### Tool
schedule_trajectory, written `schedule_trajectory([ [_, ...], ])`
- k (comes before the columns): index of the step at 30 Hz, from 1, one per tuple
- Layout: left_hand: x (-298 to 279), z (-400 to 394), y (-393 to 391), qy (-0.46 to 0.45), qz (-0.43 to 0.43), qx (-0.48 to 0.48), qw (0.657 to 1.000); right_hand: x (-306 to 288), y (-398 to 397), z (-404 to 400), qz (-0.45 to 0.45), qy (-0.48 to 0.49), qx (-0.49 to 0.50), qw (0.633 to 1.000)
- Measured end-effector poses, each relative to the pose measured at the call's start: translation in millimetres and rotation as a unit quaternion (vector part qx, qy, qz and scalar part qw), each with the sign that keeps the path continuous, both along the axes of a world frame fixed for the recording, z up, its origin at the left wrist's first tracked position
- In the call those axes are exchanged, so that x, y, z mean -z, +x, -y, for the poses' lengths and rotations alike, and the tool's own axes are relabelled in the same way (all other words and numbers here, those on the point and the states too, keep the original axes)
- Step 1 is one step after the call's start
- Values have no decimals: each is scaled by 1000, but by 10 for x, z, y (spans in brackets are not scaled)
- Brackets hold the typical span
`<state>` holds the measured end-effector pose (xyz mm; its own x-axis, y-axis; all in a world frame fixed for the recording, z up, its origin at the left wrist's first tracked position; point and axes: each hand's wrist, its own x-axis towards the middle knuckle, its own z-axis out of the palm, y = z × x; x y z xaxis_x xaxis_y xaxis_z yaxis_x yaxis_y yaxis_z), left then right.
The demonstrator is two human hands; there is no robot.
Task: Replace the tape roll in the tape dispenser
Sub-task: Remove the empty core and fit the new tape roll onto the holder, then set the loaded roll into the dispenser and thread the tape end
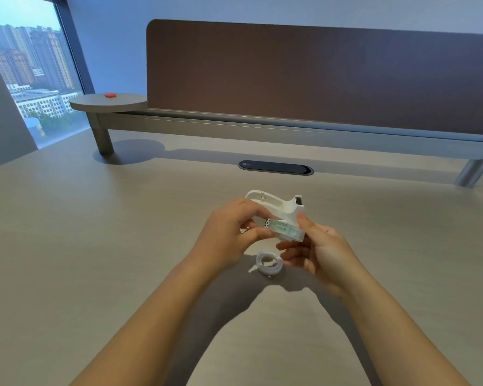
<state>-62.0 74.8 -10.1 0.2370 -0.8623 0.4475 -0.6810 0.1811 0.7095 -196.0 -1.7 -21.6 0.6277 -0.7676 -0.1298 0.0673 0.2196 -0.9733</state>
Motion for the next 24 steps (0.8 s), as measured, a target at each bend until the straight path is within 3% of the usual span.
schedule_trajectory([
  [3, 39, 3, 5, 23, -20, -15, 999, 31, 5, 12, 3, -120, 42, 992],
  [6, 83, 19, 16, 41, -90, -6, 995, 13, -14, -3, -5, -211, 16, 977],
  [9, 86, 34, 15, 43, -194, 22, 980, 12, 7, 18, -5, -225, 29, 974],
  [13, 46, 87, 50, 33, -212, 17, 977, 30, 52, 70, -18, -236, 32, 971],
  [16, -48, 222, 155, 10, -232, -20, 973, 21, 95, 174, -49, -270, 97, 957],
  [21, -200, 518, 386, 2, -101, -84, 991, 76, 207, 442, -187, -393, 157, 886],
  [24, -196, 684, 420, 41, -53, -94, 993, 132, 304, 548, -250, -400, 131, 872],
])
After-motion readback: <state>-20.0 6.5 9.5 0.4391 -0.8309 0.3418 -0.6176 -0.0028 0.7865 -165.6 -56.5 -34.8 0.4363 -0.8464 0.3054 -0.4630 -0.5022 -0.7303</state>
